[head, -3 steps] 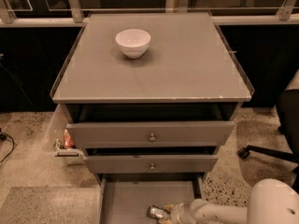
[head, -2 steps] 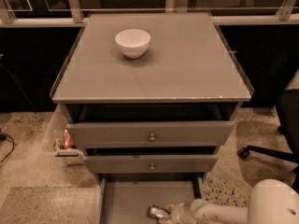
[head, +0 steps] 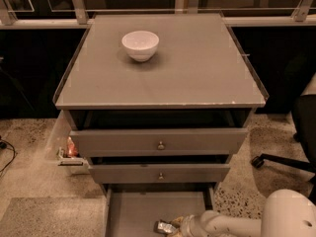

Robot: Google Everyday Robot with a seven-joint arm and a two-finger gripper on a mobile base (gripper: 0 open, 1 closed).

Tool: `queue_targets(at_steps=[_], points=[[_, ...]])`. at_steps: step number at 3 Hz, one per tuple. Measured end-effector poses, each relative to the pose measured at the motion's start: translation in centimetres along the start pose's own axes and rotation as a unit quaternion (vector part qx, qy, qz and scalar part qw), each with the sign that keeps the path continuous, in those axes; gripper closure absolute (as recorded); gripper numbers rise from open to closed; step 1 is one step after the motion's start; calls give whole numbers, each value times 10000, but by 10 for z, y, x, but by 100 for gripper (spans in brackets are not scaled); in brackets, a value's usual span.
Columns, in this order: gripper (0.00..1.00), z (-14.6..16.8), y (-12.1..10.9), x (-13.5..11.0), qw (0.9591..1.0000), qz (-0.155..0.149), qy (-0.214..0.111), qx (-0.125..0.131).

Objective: Place redbull can into bottom drawer

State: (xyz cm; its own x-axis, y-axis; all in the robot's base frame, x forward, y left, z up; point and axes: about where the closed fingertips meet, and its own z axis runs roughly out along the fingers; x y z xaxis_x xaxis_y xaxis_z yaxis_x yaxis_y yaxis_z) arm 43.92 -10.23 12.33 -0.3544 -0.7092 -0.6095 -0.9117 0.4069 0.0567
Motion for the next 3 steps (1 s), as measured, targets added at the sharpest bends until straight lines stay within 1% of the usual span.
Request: queue_targets(at_steps=[1,2,3], points=[[13,0,0,0,10000,0,0,0],[0,0,0,0,10000,0,0,0],[0,0,0,0,10000,0,0,0]])
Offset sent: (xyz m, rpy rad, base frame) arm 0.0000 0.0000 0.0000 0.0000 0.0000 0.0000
